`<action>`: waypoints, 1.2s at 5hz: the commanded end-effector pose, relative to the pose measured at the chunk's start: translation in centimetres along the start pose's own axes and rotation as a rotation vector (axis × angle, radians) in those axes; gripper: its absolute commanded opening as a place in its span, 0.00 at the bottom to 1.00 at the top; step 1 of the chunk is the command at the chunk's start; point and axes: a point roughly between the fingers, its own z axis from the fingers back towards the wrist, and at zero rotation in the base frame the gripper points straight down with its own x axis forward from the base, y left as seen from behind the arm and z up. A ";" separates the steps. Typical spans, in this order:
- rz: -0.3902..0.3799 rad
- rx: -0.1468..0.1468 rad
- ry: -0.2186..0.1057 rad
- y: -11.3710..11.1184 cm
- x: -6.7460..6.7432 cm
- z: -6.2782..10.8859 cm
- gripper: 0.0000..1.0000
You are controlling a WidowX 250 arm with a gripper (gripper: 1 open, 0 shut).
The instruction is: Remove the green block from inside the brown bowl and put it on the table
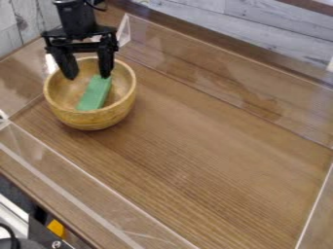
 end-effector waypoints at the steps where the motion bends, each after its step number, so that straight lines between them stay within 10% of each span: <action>1: -0.007 0.010 -0.028 -0.2 0.3 0.5 1.00; 6: 0.014 0.030 -0.029 -0.2 0.7 -1.6 1.00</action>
